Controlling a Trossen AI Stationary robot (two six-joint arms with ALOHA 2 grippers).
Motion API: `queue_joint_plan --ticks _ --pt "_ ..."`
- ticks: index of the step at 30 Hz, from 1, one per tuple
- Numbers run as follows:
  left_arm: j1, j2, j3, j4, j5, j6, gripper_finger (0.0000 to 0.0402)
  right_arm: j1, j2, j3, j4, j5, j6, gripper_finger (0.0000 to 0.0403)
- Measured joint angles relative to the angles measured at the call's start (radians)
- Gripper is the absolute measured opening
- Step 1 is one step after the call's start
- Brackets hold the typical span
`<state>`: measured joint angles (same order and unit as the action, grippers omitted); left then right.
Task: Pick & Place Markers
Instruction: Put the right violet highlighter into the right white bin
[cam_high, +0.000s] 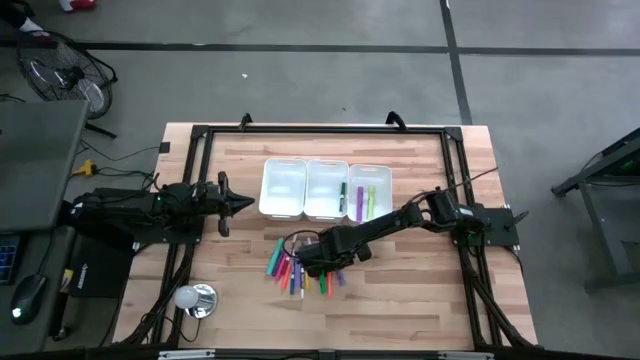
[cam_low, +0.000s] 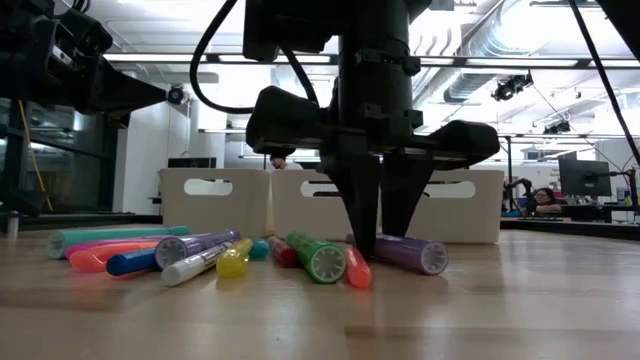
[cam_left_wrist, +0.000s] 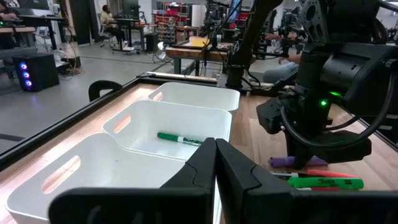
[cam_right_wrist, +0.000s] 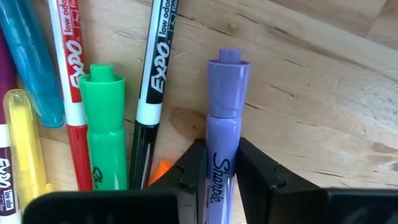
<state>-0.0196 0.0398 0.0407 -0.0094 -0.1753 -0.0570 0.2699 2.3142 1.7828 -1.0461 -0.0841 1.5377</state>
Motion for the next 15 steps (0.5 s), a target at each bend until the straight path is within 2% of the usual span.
queue_joint_plan --ticks 15 --pt "0.0 0.0 0.0 0.0 0.0 0.0 0.0007 0.0 -0.037 -0.005 0.013 0.005 -0.01 0.0055"
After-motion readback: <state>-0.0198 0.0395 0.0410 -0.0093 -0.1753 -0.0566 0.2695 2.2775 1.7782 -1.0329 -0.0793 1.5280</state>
